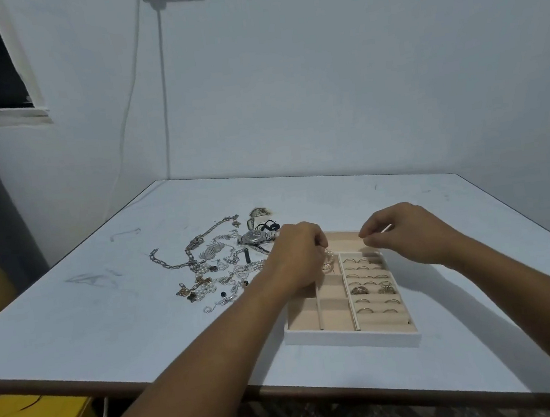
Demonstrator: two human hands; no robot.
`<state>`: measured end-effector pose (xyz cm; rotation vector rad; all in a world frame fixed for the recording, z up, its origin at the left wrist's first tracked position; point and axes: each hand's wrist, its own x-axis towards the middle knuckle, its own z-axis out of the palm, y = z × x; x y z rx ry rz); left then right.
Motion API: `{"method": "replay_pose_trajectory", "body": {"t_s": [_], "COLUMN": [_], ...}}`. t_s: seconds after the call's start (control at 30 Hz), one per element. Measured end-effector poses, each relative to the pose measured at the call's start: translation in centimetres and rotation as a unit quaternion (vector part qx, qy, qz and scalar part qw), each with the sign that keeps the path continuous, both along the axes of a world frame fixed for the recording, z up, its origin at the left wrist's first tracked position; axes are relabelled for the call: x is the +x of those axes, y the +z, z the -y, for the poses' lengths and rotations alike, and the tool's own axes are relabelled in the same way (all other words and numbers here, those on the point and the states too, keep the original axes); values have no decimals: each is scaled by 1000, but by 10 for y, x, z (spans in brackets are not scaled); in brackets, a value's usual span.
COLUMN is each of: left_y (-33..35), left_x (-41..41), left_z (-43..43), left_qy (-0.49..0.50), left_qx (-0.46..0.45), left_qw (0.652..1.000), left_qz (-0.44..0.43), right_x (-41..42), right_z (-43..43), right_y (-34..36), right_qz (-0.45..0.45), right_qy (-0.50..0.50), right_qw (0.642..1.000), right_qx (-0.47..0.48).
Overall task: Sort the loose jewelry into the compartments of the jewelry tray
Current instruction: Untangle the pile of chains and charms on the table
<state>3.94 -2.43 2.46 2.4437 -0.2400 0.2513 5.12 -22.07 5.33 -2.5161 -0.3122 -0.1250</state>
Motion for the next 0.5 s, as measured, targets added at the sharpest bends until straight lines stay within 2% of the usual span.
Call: {"method": "replay_pose_trajectory", "body": {"t_s": [0.27,0.5], "left_y": [-4,-10], "left_x": [-1,-4], "left_z": [14,13], "left_qy": [29,14], "left_qx": [54,146], "left_qw": [998,989], "left_qz": [-4,32], "right_x": [-5,-5], "right_z": [0,-10], "right_y": [-5,-6], "right_qz": [-8,-5], "right_qy": [14,28], "right_qw": [1000,1000], "right_qx": [12,14]}}
